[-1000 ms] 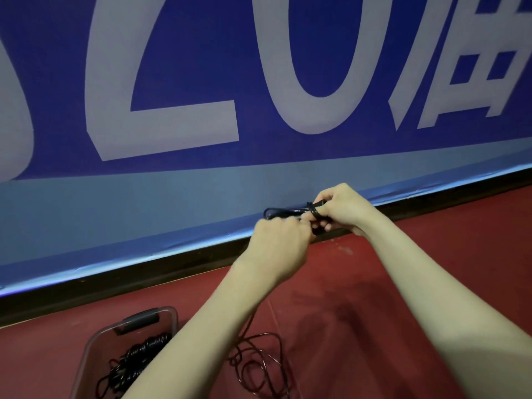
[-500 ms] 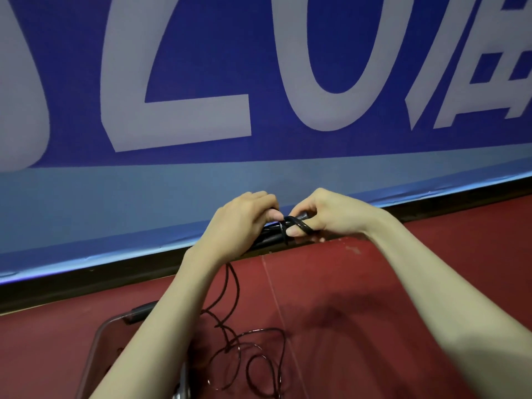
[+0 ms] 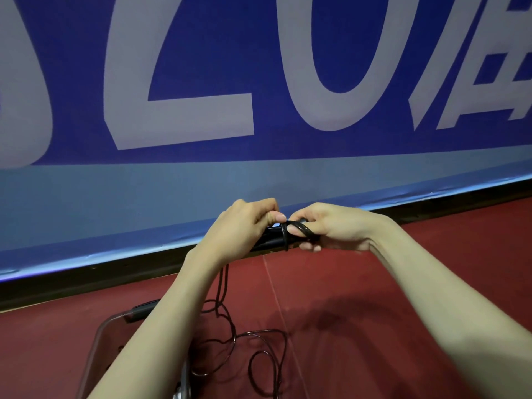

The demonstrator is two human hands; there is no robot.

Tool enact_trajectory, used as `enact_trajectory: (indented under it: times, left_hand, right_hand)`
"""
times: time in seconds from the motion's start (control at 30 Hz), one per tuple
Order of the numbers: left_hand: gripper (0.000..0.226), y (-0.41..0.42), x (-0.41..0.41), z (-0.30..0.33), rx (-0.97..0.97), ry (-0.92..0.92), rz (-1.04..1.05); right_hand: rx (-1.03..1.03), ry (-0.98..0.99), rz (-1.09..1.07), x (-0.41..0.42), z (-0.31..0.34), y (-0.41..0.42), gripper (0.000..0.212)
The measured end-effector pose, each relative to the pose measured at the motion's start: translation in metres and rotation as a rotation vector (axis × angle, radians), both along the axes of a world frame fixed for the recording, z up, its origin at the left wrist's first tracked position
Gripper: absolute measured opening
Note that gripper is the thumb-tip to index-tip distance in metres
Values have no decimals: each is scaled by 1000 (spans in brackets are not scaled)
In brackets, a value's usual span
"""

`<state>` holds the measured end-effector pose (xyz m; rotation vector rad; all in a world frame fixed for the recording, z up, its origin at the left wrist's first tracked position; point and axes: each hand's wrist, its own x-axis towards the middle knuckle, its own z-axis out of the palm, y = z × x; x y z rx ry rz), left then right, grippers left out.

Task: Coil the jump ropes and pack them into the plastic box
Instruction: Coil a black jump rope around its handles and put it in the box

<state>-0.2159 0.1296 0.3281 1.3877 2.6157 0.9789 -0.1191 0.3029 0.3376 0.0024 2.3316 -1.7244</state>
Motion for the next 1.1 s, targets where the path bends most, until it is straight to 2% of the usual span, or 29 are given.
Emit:
enact_trajectory:
  times: [0.13,0.33,0.43,0.57,0.67,0.8,0.97,1.1]
  left_hand:
    - [24,-1,2,3,-19,16,-13]
    - [26,-3,2,11,6,34,-34]
    - [28,-7,-1,14,114,26,-28]
    - [31,-11,-6,16,141,81,23]
    - [35,-12,-8,14,167,116,75]
    - [44,-12,-7,10,203,171,162]
    - [32,-11,-4,12,195,223,278]
    - [38,-11,-4,11,149,228,276]
  right_hand:
    - [-133,-54,65,1,-4,5,12]
    - [-319,-76,134,0,-10,13,31]
    - [-401,-26,183,5,-5,19,38]
    - [-280,48,108,4,12,11,32]
    - [-172,108,-25,-3,18,-5,29]
    - [146,168,-199,-10,15,-13,36]
    - [244,241,-223,-12,10,-16,28]
    - [220,205,-192,-11,4,-15,20]
